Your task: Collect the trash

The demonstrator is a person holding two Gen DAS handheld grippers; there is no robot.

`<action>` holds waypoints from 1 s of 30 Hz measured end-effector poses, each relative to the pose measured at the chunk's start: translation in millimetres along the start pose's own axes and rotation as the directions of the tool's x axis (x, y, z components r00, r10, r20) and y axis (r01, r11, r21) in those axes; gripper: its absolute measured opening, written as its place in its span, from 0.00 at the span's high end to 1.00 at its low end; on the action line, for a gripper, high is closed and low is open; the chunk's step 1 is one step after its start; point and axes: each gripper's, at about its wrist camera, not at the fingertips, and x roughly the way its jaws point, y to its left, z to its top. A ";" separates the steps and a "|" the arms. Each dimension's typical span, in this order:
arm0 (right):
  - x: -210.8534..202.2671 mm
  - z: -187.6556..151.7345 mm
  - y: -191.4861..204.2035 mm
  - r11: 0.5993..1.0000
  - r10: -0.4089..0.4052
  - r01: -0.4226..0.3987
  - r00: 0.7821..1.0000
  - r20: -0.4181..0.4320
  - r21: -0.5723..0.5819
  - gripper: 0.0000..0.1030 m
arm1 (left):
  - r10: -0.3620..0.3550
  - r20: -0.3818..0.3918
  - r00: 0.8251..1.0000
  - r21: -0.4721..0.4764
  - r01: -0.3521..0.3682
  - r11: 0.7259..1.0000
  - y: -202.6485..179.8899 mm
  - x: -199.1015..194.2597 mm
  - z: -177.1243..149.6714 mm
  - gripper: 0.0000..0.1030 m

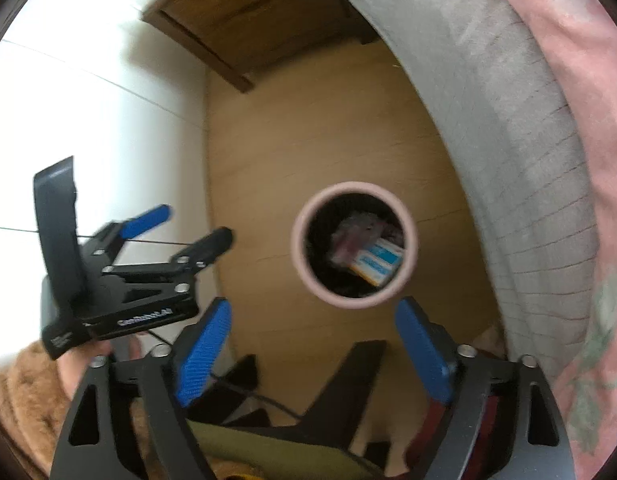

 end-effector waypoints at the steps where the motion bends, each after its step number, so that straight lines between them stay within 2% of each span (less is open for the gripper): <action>1: -6.0 -2.7 1.5 1.000 0.020 -0.020 1.000 0.021 -0.007 0.00 | -0.007 0.011 1.000 -0.008 0.007 1.000 -0.8 -3.4 -0.5 0.00; 5: -31.1 -8.8 11.5 0.998 0.048 -0.041 0.991 0.124 -0.055 0.00 | -0.016 0.059 0.998 0.005 0.016 1.000 -9.6 -19.9 -0.7 0.00; 9: -57.5 -18.0 26.5 0.989 0.001 0.035 0.970 0.244 -0.146 0.00 | -0.015 0.114 0.993 0.034 0.011 0.999 -21.7 -40.0 -1.7 0.00; 12: -75.8 -32.8 43.3 0.956 -0.055 0.155 0.929 0.366 -0.249 0.00 | -0.021 0.178 0.984 0.056 0.011 0.998 -29.8 -57.9 -6.8 0.00; 14: -85.9 -47.7 52.2 0.928 -0.056 0.211 0.893 0.446 -0.306 0.00 | -0.012 0.240 0.971 0.074 -0.006 0.997 -34.4 -71.1 -14.1 0.00; 15: -87.8 -52.7 54.2 0.921 -0.049 0.222 0.882 0.469 -0.321 0.00 | -0.007 0.279 0.960 0.083 -0.017 0.996 -36.5 -77.9 -19.5 0.00; 17: -93.2 -71.7 57.6 0.902 -0.026 0.253 0.841 0.540 -0.350 0.00 | 0.004 0.351 0.936 0.098 -0.041 0.994 -39.1 -90.2 -29.1 0.00; 20: -95.0 -91.8 53.3 0.890 -0.023 0.288 0.803 0.596 -0.352 0.00 | 0.032 0.430 0.902 0.091 -0.079 0.993 -39.5 -102.5 -43.4 0.00; 22: -90.2 -99.1 49.6 0.888 -0.028 0.294 0.802 0.597 -0.353 0.00 | 0.059 0.439 0.896 0.070 -0.100 0.993 -37.7 -105.3 -49.0 0.00; 24: -83.7 -102.1 46.7 0.892 -0.040 0.290 0.816 0.577 -0.347 0.00 | 0.077 0.433 0.898 0.053 -0.111 0.992 -34.1 -102.3 -55.3 0.00; 26: -80.6 -100.7 45.1 0.898 -0.027 0.259 0.839 0.543 -0.355 0.00 | 0.086 0.437 0.896 0.061 -0.125 0.990 -32.8 -98.3 -63.1 0.00; 27: -79.8 -99.8 43.4 0.900 -0.036 0.261 0.842 0.539 -0.349 0.00 | 0.093 0.442 0.892 0.065 -0.135 0.989 -33.6 -96.3 -67.5 0.00; 30: -82.4 -102.3 42.2 0.901 -0.046 0.275 0.831 0.554 -0.337 0.00 | 0.113 0.451 0.885 0.102 -0.177 0.979 -38.8 -88.0 -80.5 0.00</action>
